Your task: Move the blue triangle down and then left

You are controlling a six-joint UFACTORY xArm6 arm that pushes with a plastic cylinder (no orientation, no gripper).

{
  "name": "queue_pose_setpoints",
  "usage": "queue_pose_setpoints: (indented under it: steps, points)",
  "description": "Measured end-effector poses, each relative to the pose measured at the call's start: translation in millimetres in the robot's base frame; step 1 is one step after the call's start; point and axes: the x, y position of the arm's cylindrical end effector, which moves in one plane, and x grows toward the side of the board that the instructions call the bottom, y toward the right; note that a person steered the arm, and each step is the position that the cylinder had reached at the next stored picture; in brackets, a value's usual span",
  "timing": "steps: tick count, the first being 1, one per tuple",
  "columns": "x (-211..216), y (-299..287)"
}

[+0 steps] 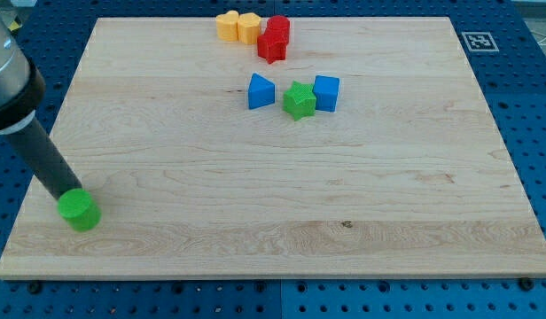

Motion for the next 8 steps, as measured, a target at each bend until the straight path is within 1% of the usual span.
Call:
queue_pose_setpoints:
  steps: [1,2,3,5,6,7,8]
  points:
    - [5,14]
    - [-11,17]
    - [-68,42]
    - [-185,128]
    - [-224,175]
    - [-223,220]
    - [-210,225]
